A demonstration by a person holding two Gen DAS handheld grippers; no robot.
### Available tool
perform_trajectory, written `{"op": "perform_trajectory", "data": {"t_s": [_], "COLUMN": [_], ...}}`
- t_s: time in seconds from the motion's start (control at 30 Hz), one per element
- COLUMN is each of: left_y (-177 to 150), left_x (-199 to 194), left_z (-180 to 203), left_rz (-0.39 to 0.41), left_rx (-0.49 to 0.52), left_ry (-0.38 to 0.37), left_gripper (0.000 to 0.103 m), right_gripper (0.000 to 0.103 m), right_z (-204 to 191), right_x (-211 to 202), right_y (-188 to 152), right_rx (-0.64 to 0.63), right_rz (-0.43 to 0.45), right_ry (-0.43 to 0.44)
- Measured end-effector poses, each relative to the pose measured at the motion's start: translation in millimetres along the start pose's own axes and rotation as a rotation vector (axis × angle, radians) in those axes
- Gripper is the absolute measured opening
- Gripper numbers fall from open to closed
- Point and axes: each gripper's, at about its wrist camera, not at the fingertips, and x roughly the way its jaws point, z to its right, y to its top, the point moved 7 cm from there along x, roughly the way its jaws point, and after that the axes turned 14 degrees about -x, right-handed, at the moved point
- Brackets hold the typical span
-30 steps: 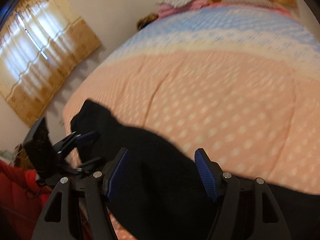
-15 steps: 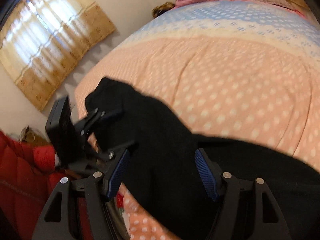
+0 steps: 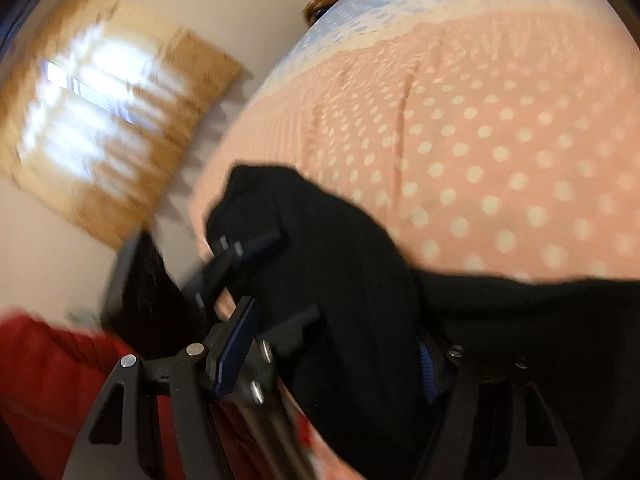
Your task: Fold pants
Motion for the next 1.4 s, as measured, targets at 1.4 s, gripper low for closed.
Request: {"op": "perform_trajectory", "data": {"t_s": [1.4], "left_y": [-3], "left_x": [-3], "left_z": [0], "left_rz": [0.019], "left_rx": [0.025], "left_ry": [-0.005], "left_gripper": [0.094], "right_gripper": [0.069], "right_z": [17], "right_x": [27], "right_y": [93], "right_rx": [0.263], "right_rz": [0.262], "right_ry": [0.292]}}
